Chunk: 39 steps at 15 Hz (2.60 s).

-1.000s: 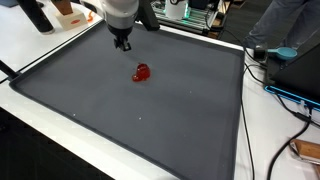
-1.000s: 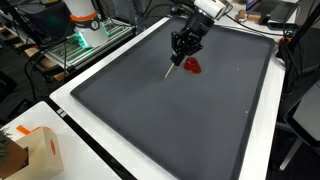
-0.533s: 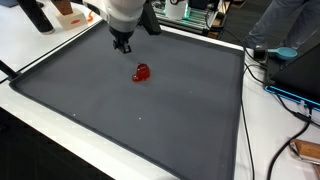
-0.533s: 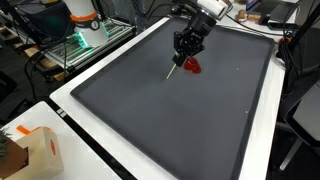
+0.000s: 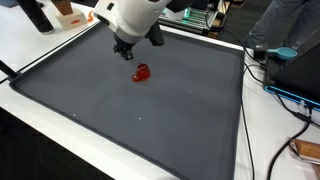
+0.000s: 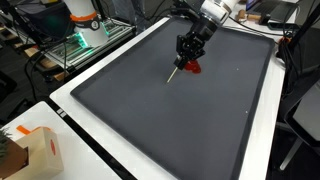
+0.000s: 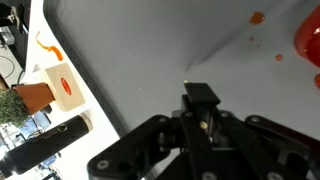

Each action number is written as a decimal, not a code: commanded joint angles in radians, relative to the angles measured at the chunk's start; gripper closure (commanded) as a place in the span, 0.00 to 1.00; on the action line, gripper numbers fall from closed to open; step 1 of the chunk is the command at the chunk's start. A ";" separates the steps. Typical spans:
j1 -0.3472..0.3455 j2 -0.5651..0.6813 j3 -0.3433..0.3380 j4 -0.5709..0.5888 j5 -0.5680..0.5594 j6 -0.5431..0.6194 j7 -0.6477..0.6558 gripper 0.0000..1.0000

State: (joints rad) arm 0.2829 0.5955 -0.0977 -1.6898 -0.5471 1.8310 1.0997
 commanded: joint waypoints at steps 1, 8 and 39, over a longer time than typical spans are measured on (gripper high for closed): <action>0.019 0.060 -0.008 0.059 -0.056 -0.071 0.045 0.97; 0.021 0.128 -0.001 0.127 -0.103 -0.159 0.073 0.97; 0.016 0.087 0.051 0.169 -0.069 -0.186 -0.068 0.97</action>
State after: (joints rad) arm 0.3146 0.7173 -0.0702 -1.4983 -0.6319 1.6537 1.0757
